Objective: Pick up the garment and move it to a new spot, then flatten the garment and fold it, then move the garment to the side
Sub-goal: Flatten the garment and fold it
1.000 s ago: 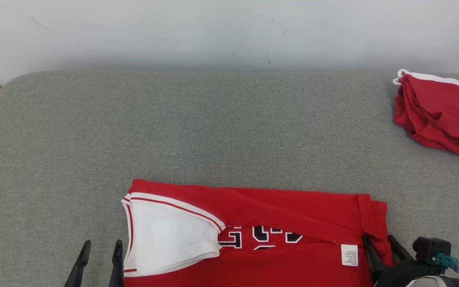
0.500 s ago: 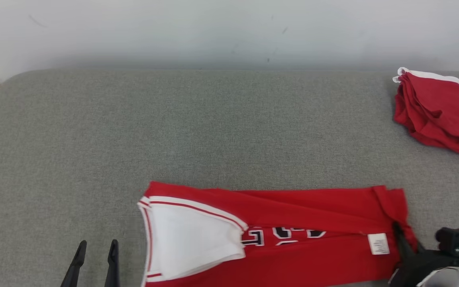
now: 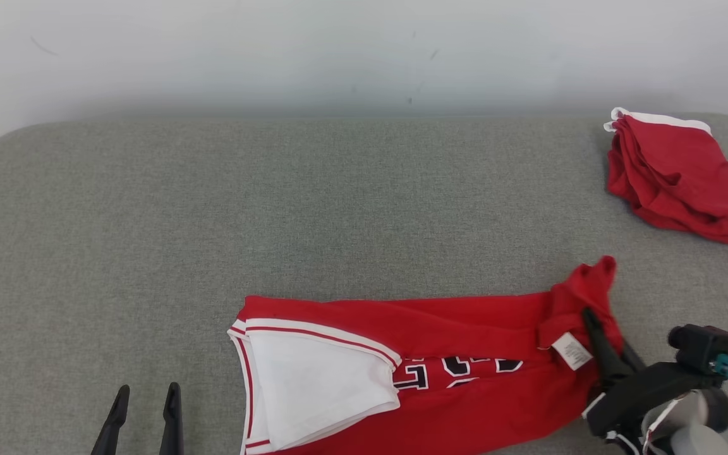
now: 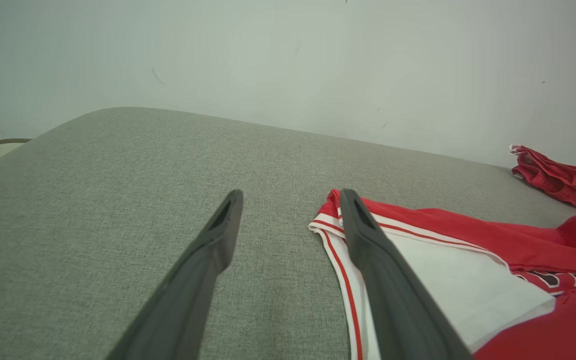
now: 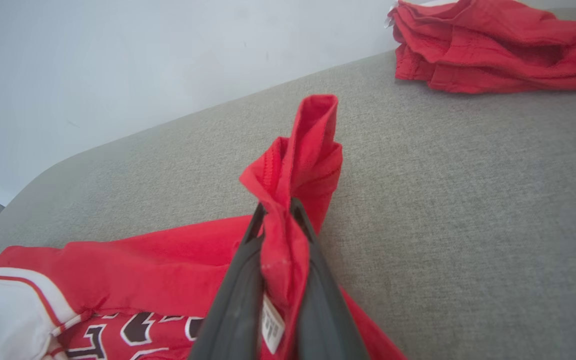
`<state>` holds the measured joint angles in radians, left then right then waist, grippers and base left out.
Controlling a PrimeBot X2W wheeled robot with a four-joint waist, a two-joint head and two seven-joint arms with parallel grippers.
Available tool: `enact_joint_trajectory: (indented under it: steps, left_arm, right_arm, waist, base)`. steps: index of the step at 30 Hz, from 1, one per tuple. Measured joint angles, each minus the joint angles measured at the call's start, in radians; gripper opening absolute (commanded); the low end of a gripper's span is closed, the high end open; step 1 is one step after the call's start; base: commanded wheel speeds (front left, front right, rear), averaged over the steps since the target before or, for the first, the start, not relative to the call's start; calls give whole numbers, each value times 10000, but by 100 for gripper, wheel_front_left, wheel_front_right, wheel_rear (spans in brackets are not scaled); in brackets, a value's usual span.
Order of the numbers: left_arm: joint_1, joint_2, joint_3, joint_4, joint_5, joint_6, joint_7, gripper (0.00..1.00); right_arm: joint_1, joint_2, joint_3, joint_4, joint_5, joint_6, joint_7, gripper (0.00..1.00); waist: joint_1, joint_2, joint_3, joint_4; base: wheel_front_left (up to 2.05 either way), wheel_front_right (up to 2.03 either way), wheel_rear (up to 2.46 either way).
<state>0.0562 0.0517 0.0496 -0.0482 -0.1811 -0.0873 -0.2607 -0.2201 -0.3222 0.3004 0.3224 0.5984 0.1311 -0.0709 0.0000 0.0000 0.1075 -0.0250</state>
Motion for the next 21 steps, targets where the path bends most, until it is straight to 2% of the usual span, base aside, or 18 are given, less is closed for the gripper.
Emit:
enact_joint_trajectory:
  steps: [13,21]
  left_arm:
    - [-12,-4,6,128,-176,109,0,100]
    - [-91,-4,-153,209,-242,188,0,100]
  right_arm:
    - [436,589,2196,-3260,2487,-4,1505,0]
    - [-203,1179,3315,-3632,3252,-6,1956,0]
  waist:
    - [0,0,-92,211]
    - [-1,0,-175,538]
  base:
    - [0,0,0]
    - [0,0,0]
